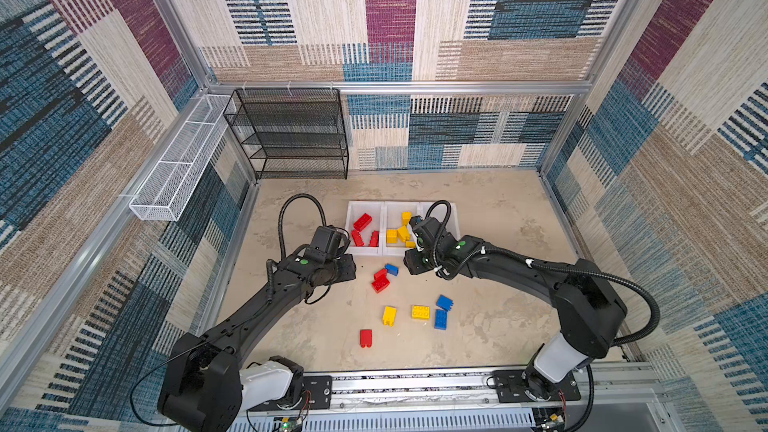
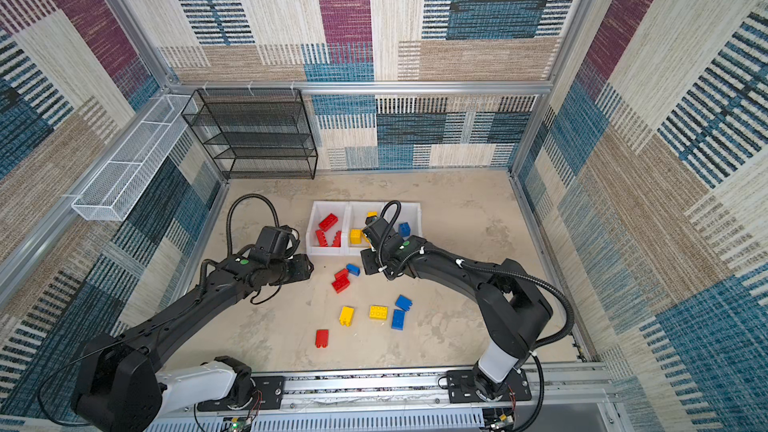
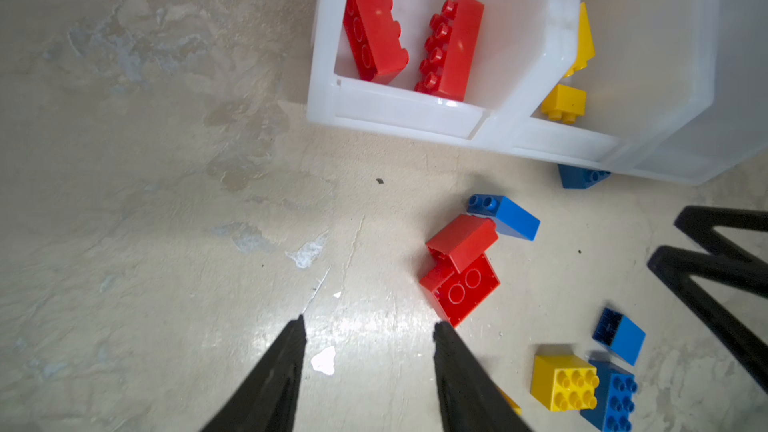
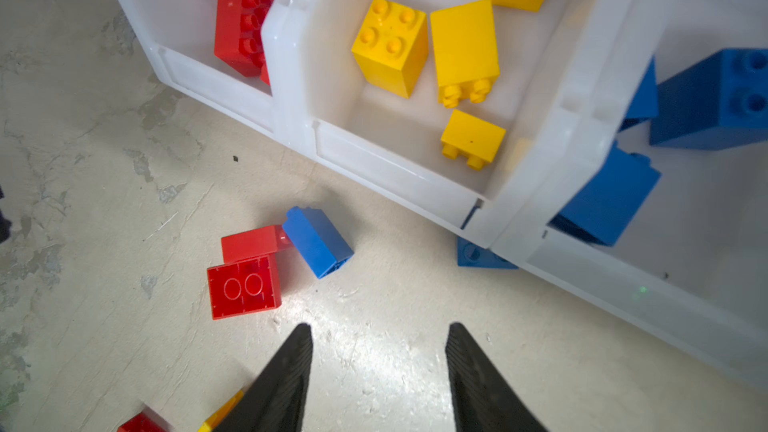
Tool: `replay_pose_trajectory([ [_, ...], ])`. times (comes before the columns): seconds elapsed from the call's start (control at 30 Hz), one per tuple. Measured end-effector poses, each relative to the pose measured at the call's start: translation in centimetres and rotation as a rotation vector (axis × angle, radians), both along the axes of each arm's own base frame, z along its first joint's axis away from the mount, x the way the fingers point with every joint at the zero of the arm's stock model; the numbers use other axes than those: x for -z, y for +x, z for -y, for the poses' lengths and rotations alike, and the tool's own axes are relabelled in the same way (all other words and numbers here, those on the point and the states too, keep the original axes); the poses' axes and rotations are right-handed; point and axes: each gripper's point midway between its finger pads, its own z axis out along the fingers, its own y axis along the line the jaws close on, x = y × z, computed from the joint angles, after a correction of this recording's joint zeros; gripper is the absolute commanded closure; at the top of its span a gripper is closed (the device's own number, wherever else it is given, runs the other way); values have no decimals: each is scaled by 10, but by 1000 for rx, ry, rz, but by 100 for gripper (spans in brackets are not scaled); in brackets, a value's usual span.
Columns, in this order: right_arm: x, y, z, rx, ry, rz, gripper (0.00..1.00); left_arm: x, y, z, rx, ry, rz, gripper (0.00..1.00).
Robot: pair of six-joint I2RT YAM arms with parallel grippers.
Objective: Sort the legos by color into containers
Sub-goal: 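Lower the right gripper to a blue brick while the left gripper withdraws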
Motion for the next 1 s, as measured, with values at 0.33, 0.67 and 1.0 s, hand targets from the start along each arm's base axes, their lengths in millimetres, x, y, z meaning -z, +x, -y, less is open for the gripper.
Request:
replay_pose_trajectory([
  [0.33,28,-1,-32,-120,-44,-27,49,7,-16,-7,-31,-18,-11,47],
  [0.67,45,3,-42,-156,-72,-43,52,11,-23,-7,-45,-41,-25,47],
  [1.0,53,9,-48,-166,-83,-46,61,12,-25,-7,-45,-43,-29,47],
])
